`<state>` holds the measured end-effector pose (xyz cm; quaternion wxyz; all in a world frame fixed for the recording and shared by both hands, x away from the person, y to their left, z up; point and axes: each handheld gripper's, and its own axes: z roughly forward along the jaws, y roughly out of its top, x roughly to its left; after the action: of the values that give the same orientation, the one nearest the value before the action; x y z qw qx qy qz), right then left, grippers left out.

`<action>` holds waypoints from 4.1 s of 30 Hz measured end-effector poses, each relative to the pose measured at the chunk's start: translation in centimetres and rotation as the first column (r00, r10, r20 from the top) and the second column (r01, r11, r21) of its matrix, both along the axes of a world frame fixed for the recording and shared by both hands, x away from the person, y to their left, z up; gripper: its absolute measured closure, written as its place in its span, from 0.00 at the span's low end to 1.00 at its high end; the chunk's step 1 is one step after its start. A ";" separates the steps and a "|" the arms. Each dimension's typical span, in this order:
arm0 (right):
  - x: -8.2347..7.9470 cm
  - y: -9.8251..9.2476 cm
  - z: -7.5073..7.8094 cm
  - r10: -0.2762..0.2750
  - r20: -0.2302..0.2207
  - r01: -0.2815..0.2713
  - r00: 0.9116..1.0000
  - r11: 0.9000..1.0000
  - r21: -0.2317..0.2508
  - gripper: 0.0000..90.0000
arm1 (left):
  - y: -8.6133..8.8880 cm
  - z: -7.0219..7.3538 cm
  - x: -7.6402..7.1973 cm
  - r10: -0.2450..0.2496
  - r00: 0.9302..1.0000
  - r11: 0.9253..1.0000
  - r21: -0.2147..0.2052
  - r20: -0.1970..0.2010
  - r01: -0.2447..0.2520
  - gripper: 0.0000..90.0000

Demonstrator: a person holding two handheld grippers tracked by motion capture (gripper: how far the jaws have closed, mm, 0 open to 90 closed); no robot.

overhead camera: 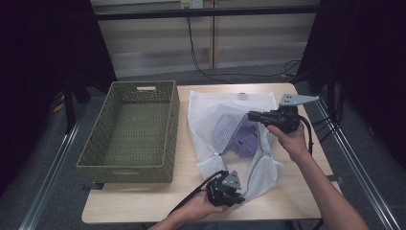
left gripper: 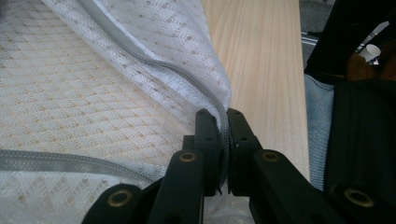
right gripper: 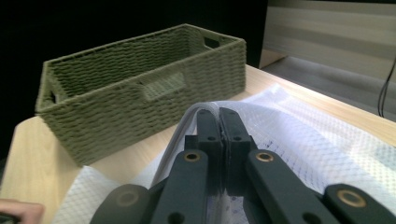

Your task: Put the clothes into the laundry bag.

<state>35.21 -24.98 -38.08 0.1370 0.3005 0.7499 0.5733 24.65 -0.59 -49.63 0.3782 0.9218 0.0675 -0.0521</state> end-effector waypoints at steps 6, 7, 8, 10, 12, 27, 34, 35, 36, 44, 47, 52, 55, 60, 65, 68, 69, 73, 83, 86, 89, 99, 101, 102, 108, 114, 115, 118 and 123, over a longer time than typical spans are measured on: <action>-1.6 0.7 0.5 0.042 0.000 -0.042 0.999 0.998 -0.039 0.99 | 0.1 0.1 0.1 -0.007 1.000 1.000 0.005 -0.011 0.008 0.95; -1.9 0.8 0.5 0.049 -0.003 -0.049 0.999 0.998 -0.048 0.99 | 0.0 -0.1 0.0 0.008 1.000 1.000 -0.010 -0.008 -0.008 0.95; -2.2 0.9 0.6 0.054 -0.005 -0.054 0.999 0.997 -0.058 0.99 | 0.0 -0.1 0.0 0.008 1.000 1.000 -0.010 -0.010 -0.008 0.95; -2.7 0.9 0.7 0.057 -0.006 -0.057 0.998 0.997 -0.054 0.99 | -0.1 -0.1 0.0 0.009 1.000 1.000 -0.011 -0.009 -0.009 0.95; -3.2 0.8 1.0 0.056 0.003 -0.056 0.998 0.997 -0.046 0.99 | 0.0 0.1 0.1 -0.010 1.000 1.000 0.001 -0.011 0.010 0.95; -5.5 1.0 -0.6 0.102 -0.055 -0.106 0.993 0.991 -0.085 0.99 | -0.1 -0.1 0.1 0.006 1.000 1.000 -0.015 -0.007 -0.006 0.95; -6.1 1.3 -2.6 0.118 -0.100 -0.130 0.988 0.983 -0.129 0.99 | -0.1 -0.1 0.1 0.007 1.000 1.000 -0.011 -0.011 -0.007 0.95; -6.4 1.3 -3.4 0.126 -0.118 -0.142 0.985 0.980 -0.140 0.99 | -0.1 -0.1 0.1 0.007 1.000 1.000 -0.011 -0.010 -0.007 0.95; -6.4 1.3 -3.4 0.126 -0.118 -0.142 0.985 0.980 -0.140 0.99 | -0.1 -0.1 0.1 0.007 1.000 1.000 -0.011 -0.010 -0.007 0.95; -7.2 0.9 -6.5 0.143 -0.192 -0.178 0.971 0.967 -0.184 0.99 | -0.1 0.0 0.1 0.011 1.000 1.000 -0.005 -0.004 -0.011 0.95; -7.0 1.2 -7.7 0.147 -0.221 -0.194 0.964 0.959 -0.207 0.98 | -0.1 -0.1 0.1 0.009 1.000 1.000 -0.011 -0.012 -0.009 0.95; -6.6 1.8 -8.7 0.149 -0.248 -0.209 0.957 0.949 -0.237 0.98 | -0.1 0.1 0.1 0.002 1.000 1.000 0.015 -0.005 -0.002 0.95; -6.5 2.2 -9.5 0.150 -0.266 -0.221 0.952 0.940 -0.261 0.98 | 0.0 0.2 0.2 -0.002 1.000 1.000 0.022 -0.003 0.002 0.94; -6.2 2.4 -10.1 0.141 -0.279 -0.222 0.950 0.932 -0.286 0.97 | -0.1 0.0 0.1 0.010 1.000 1.000 0.002 -0.008 -0.010 0.94; -5.7 2.6 -11.1 0.123 -0.321 -0.225 0.939 0.926 -0.303 0.98 | -0.3 0.0 0.1 0.005 1.000 1.000 0.000 -0.005 -0.005 0.94; -5.6 2.9 -11.3 0.122 -0.324 -0.230 0.938 0.920 -0.319 0.98 | -0.3 -0.1 0.1 0.006 1.000 1.000 -0.008 -0.007 -0.006 0.94; -5.5 3.0 -11.5 0.119 -0.331 -0.230 0.936 0.919 -0.320 0.98 | -0.3 0.0 0.1 0.006 1.000 1.000 -0.006 -0.007 -0.006 0.94; -5.3 3.2 -11.9 0.110 -0.342 -0.228 0.933 0.916 -0.329 0.96 | -0.3 0.0 0.1 0.010 1.000 1.000 0.001 -0.007 -0.010 0.94; -6.4 1.3 -9.4 0.116 -0.283 -0.185 0.952 0.955 -0.232 0.66 | -0.1 1.2 0.0 0.032 0.999 0.999 -0.025 -0.013 -0.032 0.71; -7.1 -0.1 -8.6 0.105 -0.267 -0.160 0.958 0.967 -0.196 0.62 | 0.9 2.7 0.1 0.057 0.998 0.998 -0.041 0.001 -0.057 0.64; -7.9 -1.2 -8.1 0.089 -0.257 -0.140 0.962 0.972 -0.188 0.68 | 2.9 4.3 0.3 0.110 0.994 0.989 -0.101 0.015 -0.108 0.62; -10.4 -6.1 -9.4 -0.013 -0.313 -0.069 0.950 0.965 -0.252 0.99 | 9.8 3.1 1.5 0.296 0.954 0.955 -0.022 0.050 -0.295 0.79; -10.3 -6.3 -9.6 -0.023 -0.318 -0.067 0.948 0.961 -0.267 0.99 | 9.8 2.9 1.7 0.289 0.956 0.957 -0.028 0.052 -0.288 0.76; -10.2 -6.2 -9.8 -0.029 -0.323 -0.066 0.946 0.958 -0.278 0.99 | 9.6 2.8 1.7 0.292 0.955 0.956 -0.016 0.059 -0.292 0.74; -9.7 -5.7 -10.7 -0.032 -0.336 -0.086 0.941 0.940 -0.330 0.93 | 8.9 2.3 1.8 0.265 0.959 0.962 0.038 0.103 -0.270 0.63; -9.5 -5.9 -11.0 -0.054 -0.334 -0.068 0.941 0.937 -0.344 0.88 | 9.0 2.5 2.4 0.309 0.944 0.950 0.000 0.115 -0.311 0.53; -9.4 -5.9 -11.0 -0.059 -0.337 -0.068 0.940 0.933 -0.354 0.87 | 8.9 2.4 2.6 0.308 0.945 0.951 -0.007 0.108 -0.309 0.52; -9.3 -5.6 -11.3 -0.058 -0.342 -0.077 0.938 0.926 -0.369 0.87 | 8.1 1.7 2.7 0.287 0.951 0.956 0.028 0.118 -0.292 0.55; -9.2 -5.5 -11.4 -0.060 -0.338 -0.076 0.939 0.924 -0.376 0.90 | 7.7 0.6 2.7 0.223 0.967 0.967 0.098 0.121 -0.235 0.61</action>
<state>26.06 -30.48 -49.49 0.0579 0.3602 0.8608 0.3549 27.37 7.13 -49.00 0.3330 0.9288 0.1558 0.0460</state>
